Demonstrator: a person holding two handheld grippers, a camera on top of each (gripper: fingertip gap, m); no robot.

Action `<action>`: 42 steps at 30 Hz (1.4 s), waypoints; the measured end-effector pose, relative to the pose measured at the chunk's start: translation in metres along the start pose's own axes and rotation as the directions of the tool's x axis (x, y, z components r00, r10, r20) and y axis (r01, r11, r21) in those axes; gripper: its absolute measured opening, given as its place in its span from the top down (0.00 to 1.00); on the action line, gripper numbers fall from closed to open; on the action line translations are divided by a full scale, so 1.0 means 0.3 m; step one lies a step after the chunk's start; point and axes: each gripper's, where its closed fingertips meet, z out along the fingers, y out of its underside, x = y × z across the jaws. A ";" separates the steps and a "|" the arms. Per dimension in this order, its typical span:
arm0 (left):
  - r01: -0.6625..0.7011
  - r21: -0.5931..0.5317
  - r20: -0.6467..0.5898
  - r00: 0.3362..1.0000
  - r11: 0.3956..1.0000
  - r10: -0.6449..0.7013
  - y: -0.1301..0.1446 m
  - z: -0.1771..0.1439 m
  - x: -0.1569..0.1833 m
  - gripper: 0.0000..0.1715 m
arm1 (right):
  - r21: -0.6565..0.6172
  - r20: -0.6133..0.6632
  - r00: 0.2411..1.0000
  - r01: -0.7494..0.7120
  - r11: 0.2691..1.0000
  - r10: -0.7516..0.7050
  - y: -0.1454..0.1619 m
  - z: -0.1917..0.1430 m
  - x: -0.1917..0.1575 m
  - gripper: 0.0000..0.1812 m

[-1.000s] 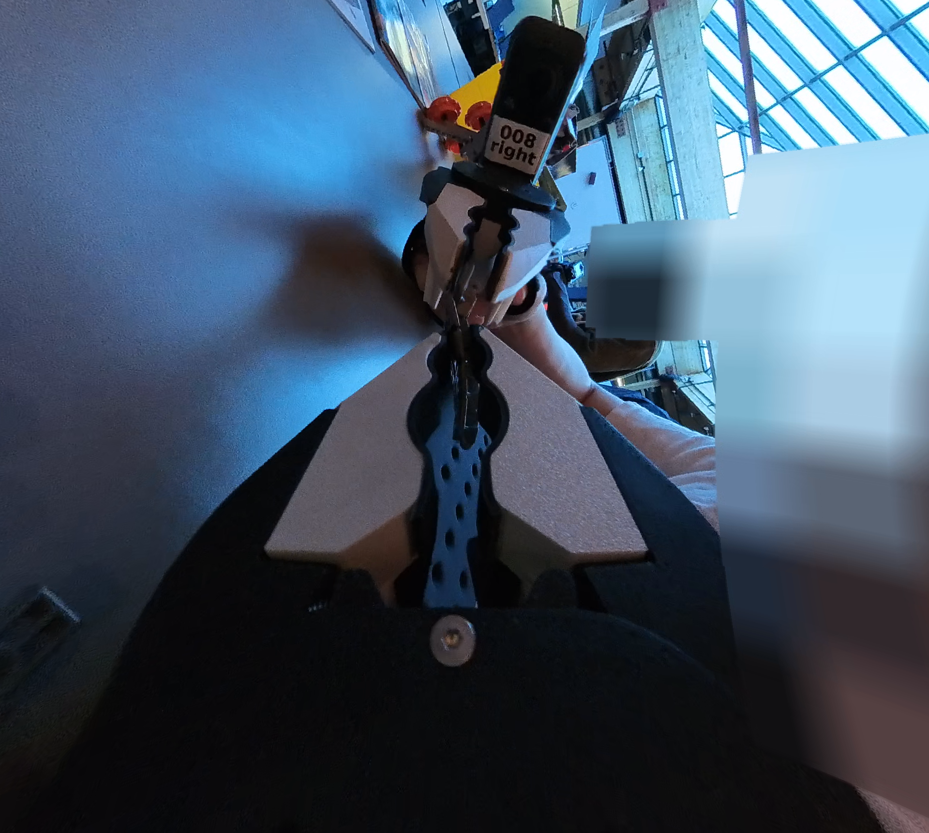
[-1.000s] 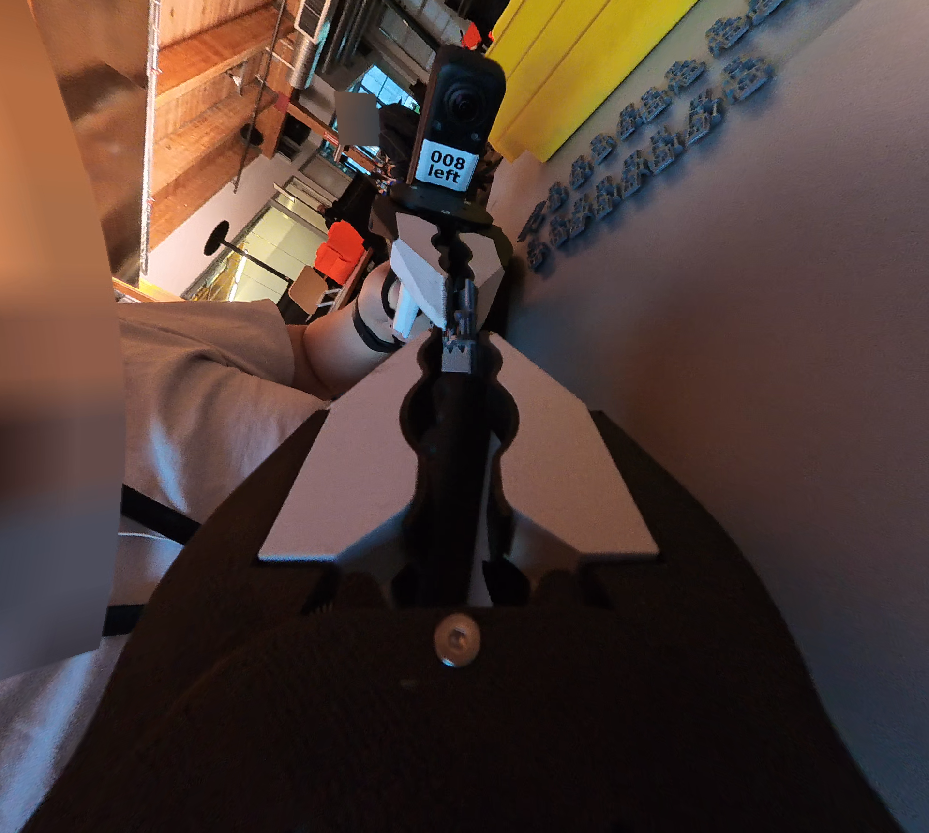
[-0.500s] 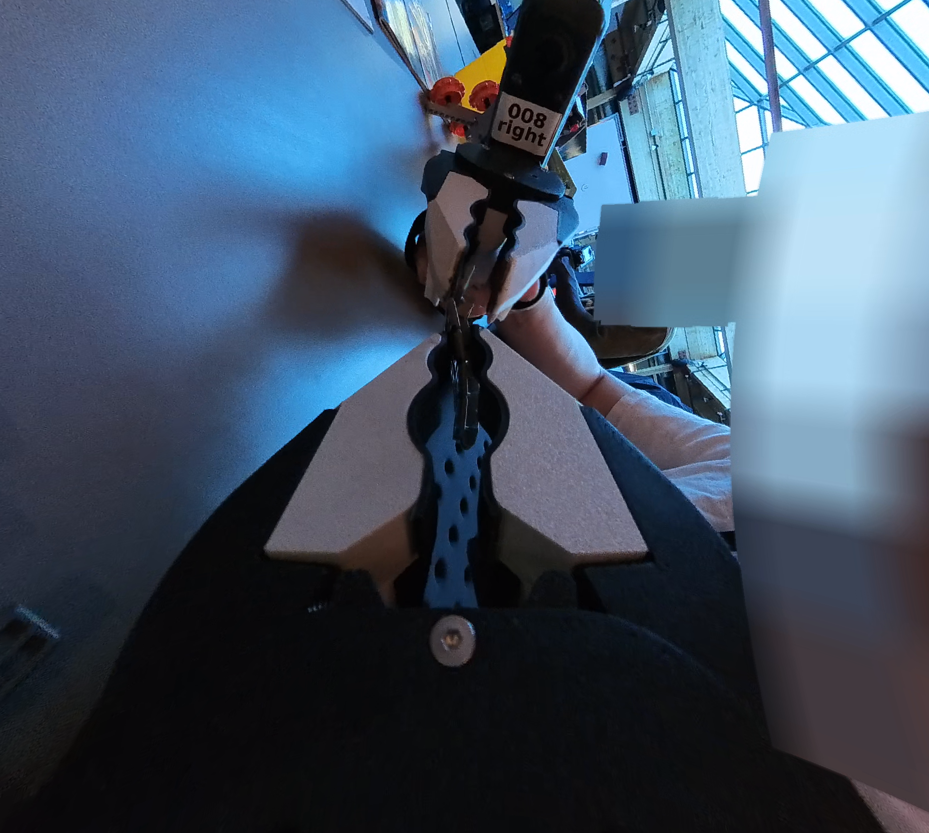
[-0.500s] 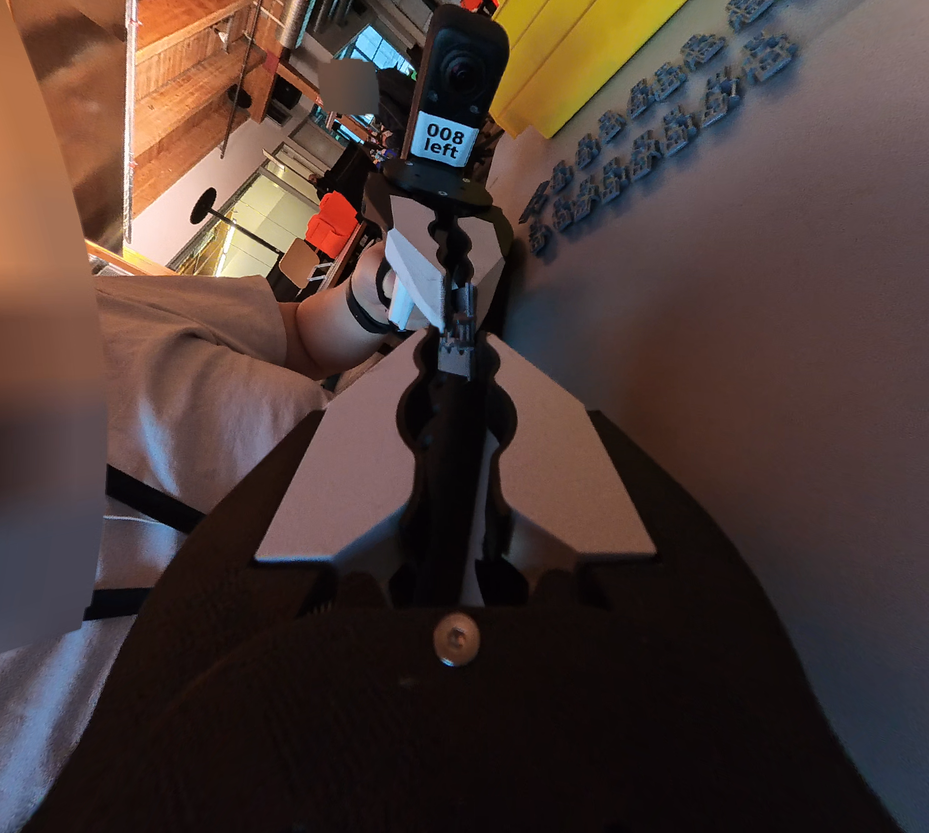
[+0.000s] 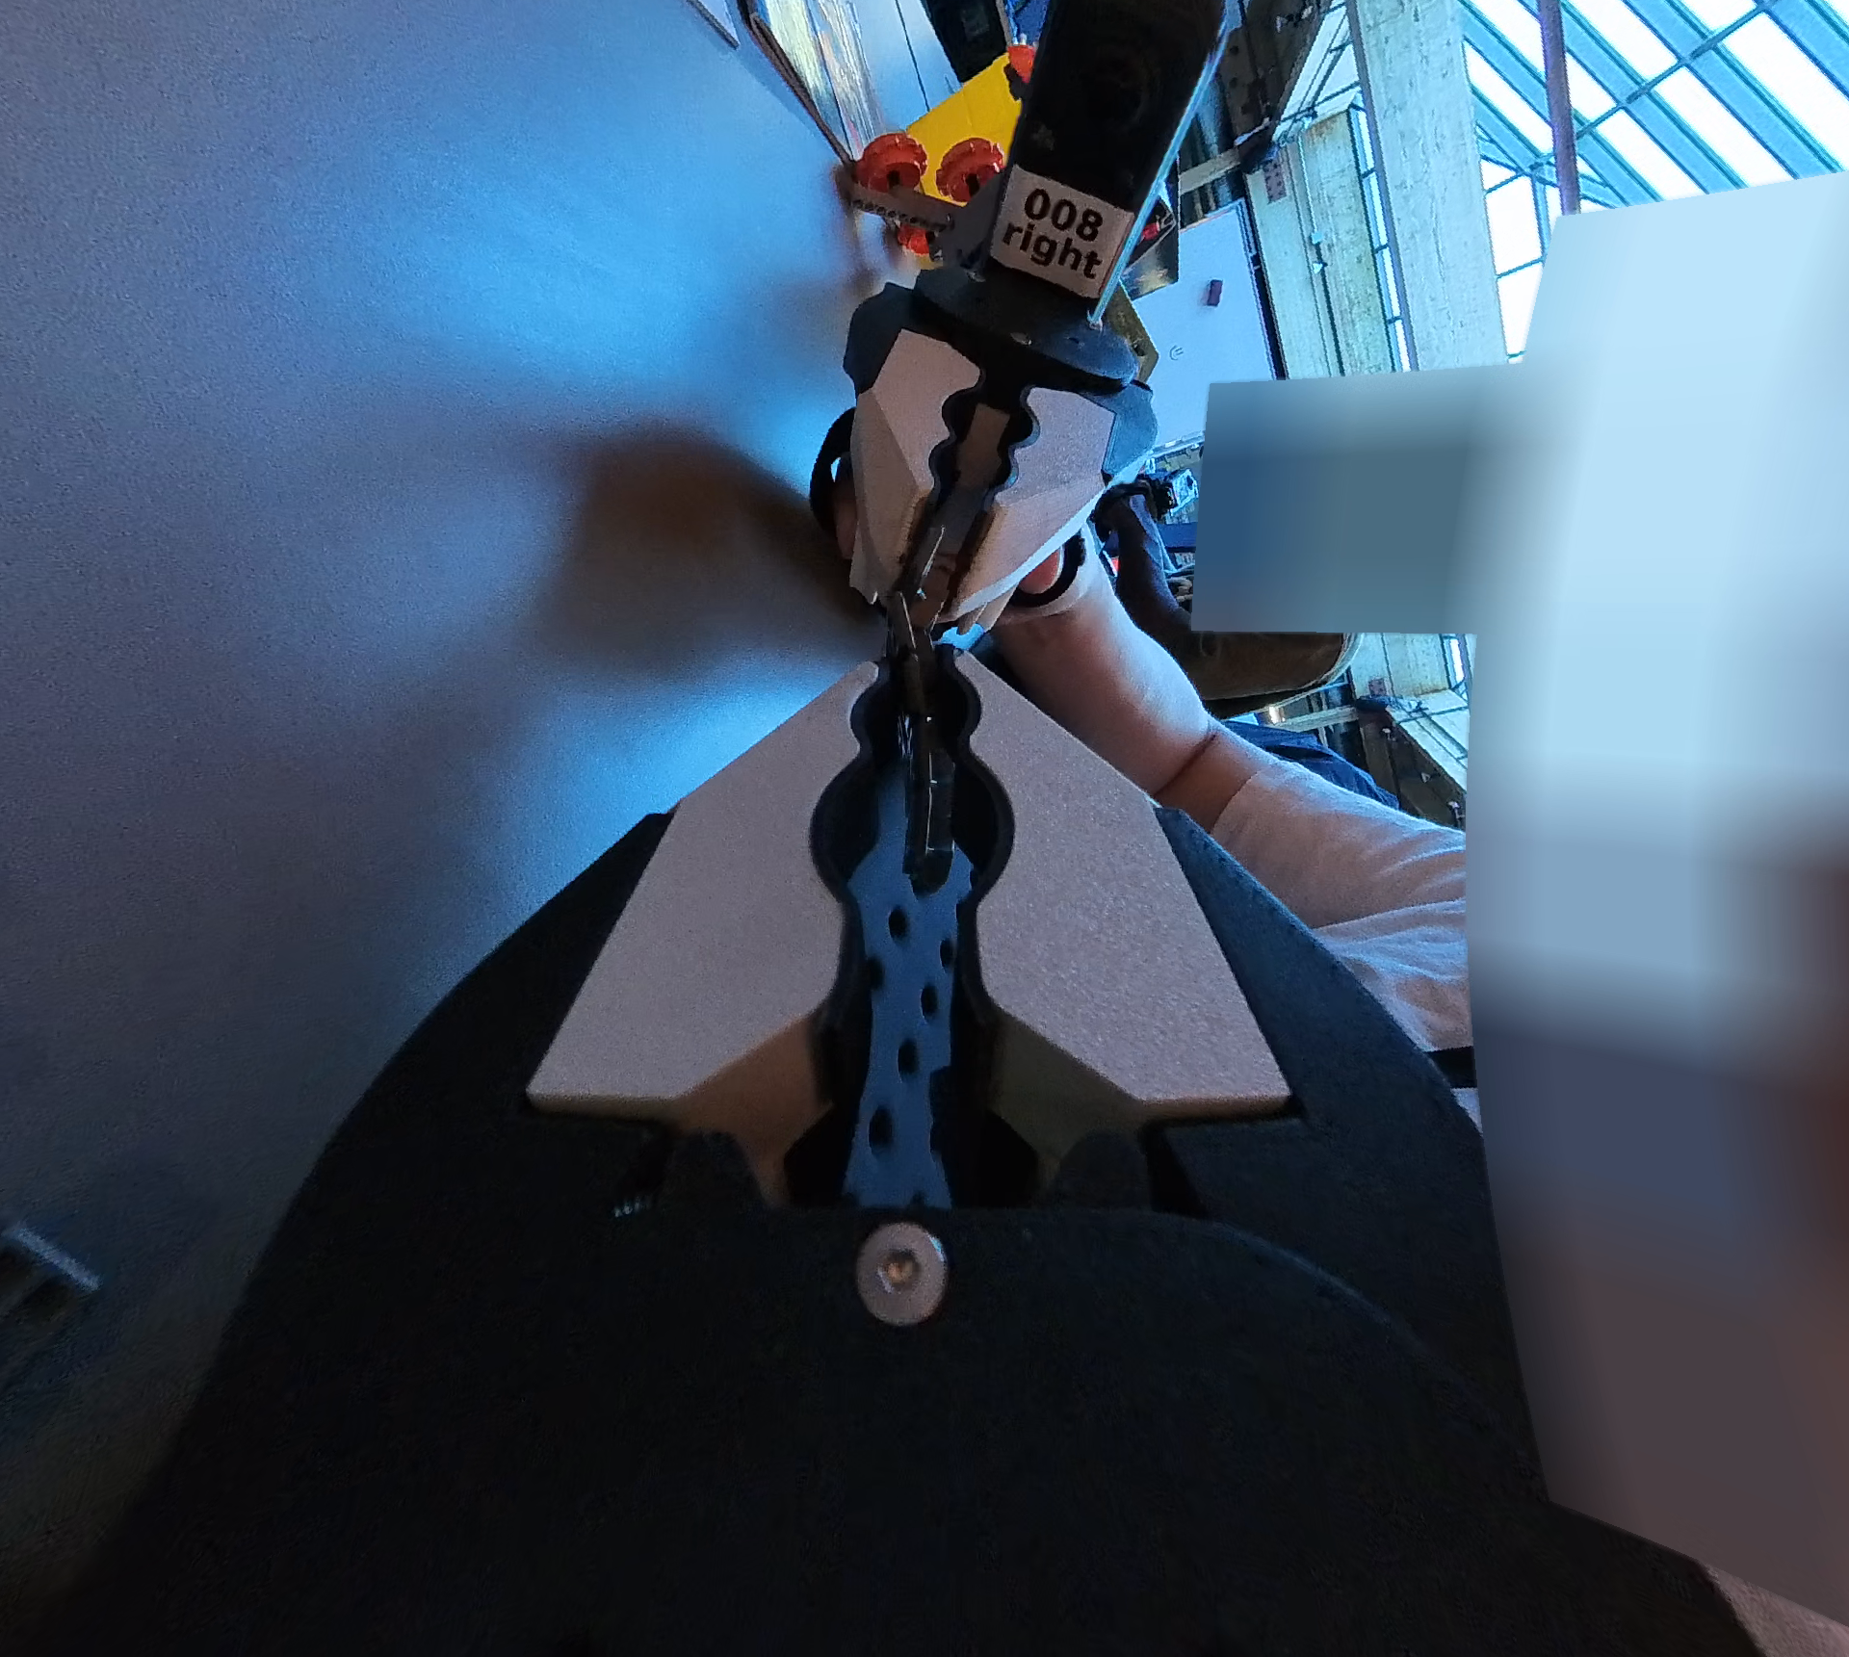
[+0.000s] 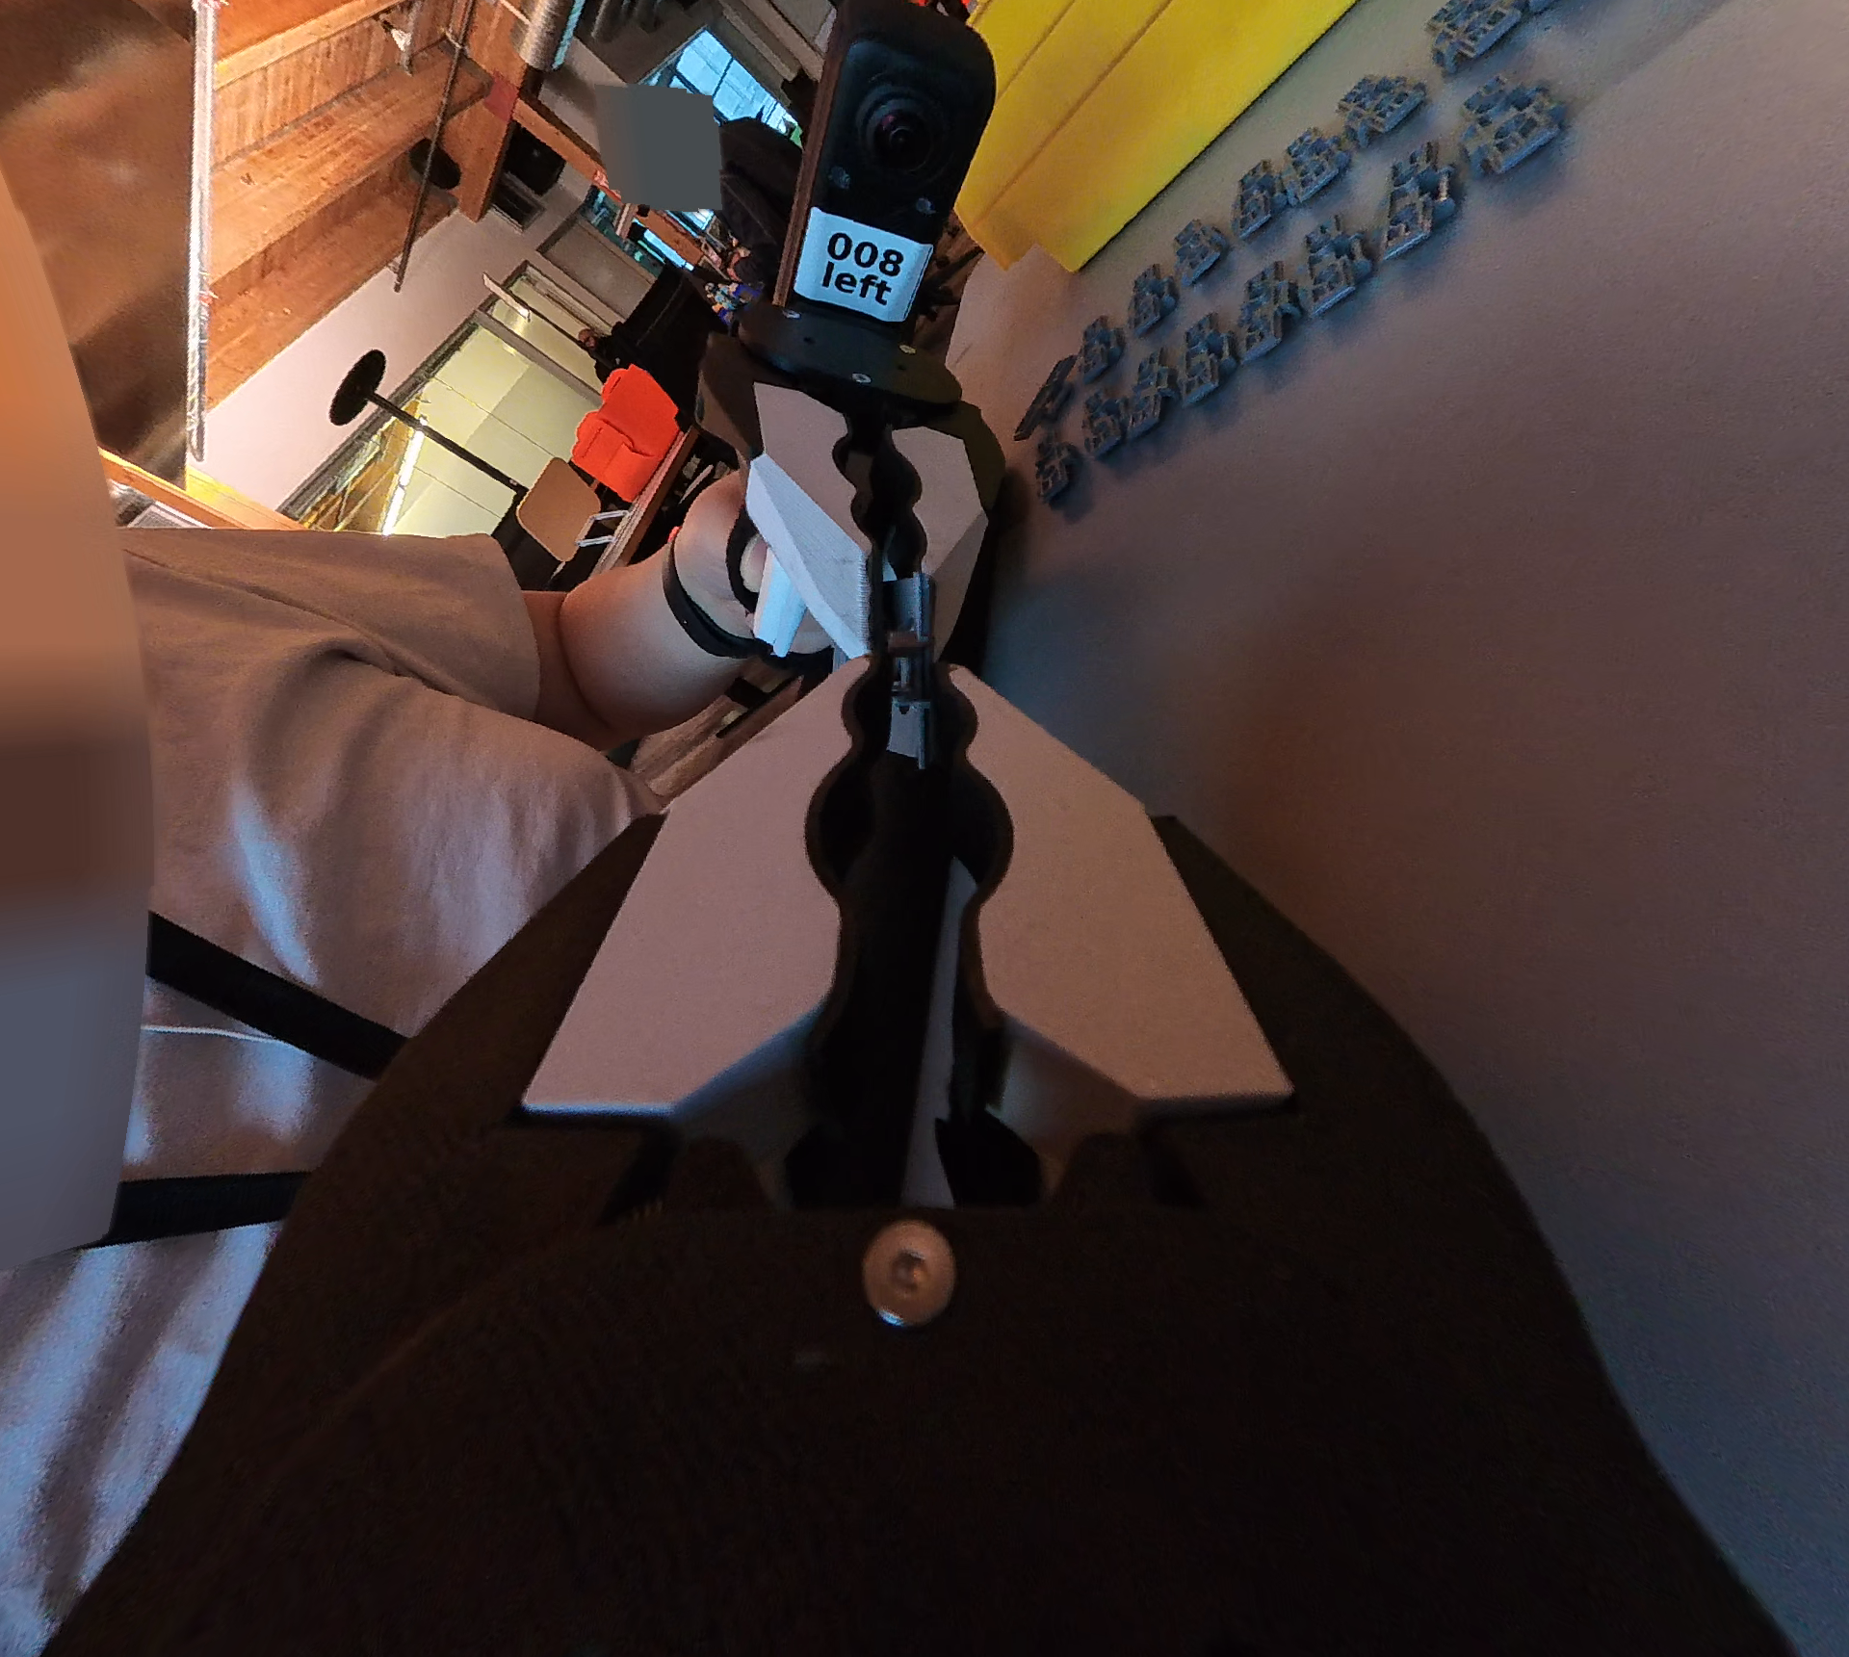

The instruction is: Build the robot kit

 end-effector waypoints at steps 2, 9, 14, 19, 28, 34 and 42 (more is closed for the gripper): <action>0.000 -0.003 0.002 1.000 1.000 0.000 0.002 0.001 -0.001 0.97 | -0.002 -0.005 1.000 0.003 1.000 -0.003 0.002 0.000 0.001 0.97; -0.037 -0.004 0.052 0.998 0.999 0.037 0.008 0.004 -0.012 0.97 | -0.028 -0.053 0.998 0.026 0.999 -0.028 0.021 0.003 0.011 0.97; -0.044 -0.009 0.075 0.996 0.999 0.045 0.011 0.006 -0.020 0.97 | -0.044 -0.084 0.996 0.035 0.998 -0.039 0.031 0.006 0.023 0.98; -0.063 -0.014 0.108 0.992 0.998 0.064 0.015 0.008 -0.030 0.97 | -0.066 -0.124 0.991 0.052 0.997 -0.059 0.042 0.010 0.035 0.99; -0.089 -0.015 0.157 0.983 0.996 0.090 0.018 0.010 -0.045 0.97 | -0.083 -0.169 0.982 0.069 0.994 -0.082 0.052 0.013 0.047 0.98; -0.115 -0.032 0.205 0.971 0.993 0.119 0.026 0.013 -0.059 0.97 | -0.109 -0.217 0.970 0.089 0.990 -0.111 0.066 0.018 0.060 0.98; -0.074 0.004 0.184 0.980 0.997 0.072 0.007 0.008 -0.057 0.96 | -0.087 -0.252 0.961 0.097 0.991 -0.116 0.052 0.018 0.067 0.98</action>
